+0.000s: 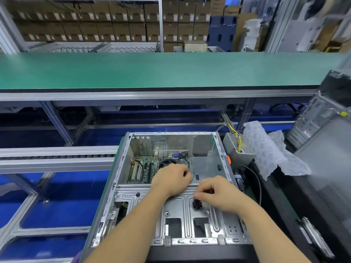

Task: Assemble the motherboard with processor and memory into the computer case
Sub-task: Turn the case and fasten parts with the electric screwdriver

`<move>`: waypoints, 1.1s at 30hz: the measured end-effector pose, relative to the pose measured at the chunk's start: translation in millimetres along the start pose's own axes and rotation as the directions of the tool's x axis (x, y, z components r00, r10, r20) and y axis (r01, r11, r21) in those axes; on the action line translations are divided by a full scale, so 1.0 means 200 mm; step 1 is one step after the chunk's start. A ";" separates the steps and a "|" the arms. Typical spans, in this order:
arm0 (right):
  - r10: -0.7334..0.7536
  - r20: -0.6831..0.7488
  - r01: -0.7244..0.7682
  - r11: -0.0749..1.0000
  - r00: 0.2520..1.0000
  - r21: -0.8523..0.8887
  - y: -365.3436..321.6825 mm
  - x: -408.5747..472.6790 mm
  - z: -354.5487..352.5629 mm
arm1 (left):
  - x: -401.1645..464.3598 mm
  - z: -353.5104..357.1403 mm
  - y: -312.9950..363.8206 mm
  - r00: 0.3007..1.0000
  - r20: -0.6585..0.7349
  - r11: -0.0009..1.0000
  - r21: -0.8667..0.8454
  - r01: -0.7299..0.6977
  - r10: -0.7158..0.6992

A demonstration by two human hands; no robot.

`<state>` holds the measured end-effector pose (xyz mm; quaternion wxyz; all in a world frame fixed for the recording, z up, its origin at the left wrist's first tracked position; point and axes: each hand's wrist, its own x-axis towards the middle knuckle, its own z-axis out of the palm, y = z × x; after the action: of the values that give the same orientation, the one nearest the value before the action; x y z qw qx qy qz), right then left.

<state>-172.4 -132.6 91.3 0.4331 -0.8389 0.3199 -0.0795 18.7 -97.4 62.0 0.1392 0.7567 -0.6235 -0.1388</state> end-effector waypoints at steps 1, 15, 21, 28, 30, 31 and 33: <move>0.008 0.025 -0.008 1.000 1.000 -0.024 0.00 0.00 -0.01 | 0.00 0.00 0.00 1.000 -0.002 1.000 0.004 -0.001 0.001; 0.061 -0.098 -0.054 0.996 0.993 0.067 0.00 0.01 0.00 | 0.00 0.00 0.01 1.000 0.001 1.000 -0.019 0.009 -0.009; 0.110 -0.474 -0.092 0.994 0.874 0.061 0.02 0.18 0.06 | 0.03 -0.01 -0.01 0.999 0.033 0.973 -0.229 -0.022 0.030; 0.122 -0.493 -0.092 0.992 0.862 0.083 -0.03 0.36 0.10 | 0.05 -0.03 -0.04 1.000 0.014 0.919 -0.395 0.007 -0.001; 0.103 -0.519 -0.092 0.995 0.849 0.048 -0.01 0.36 0.12 | 0.05 -0.02 -0.05 1.000 0.005 0.919 -0.395 0.014 -0.013; 0.095 -0.525 -0.088 0.995 0.846 0.038 0.00 0.36 0.13 | 0.05 -0.01 -0.05 1.000 -0.005 0.917 -0.399 0.015 -0.018; 0.102 -0.529 -0.083 0.995 0.843 0.059 -0.01 0.36 0.13 | 0.06 0.00 -0.06 1.000 -0.017 0.914 -0.405 0.017 -0.026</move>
<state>-104.5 -159.1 66.2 0.3452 -0.7605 0.4657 -0.2925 31.2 -107.0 58.0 0.2979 0.7199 -0.5713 -0.2582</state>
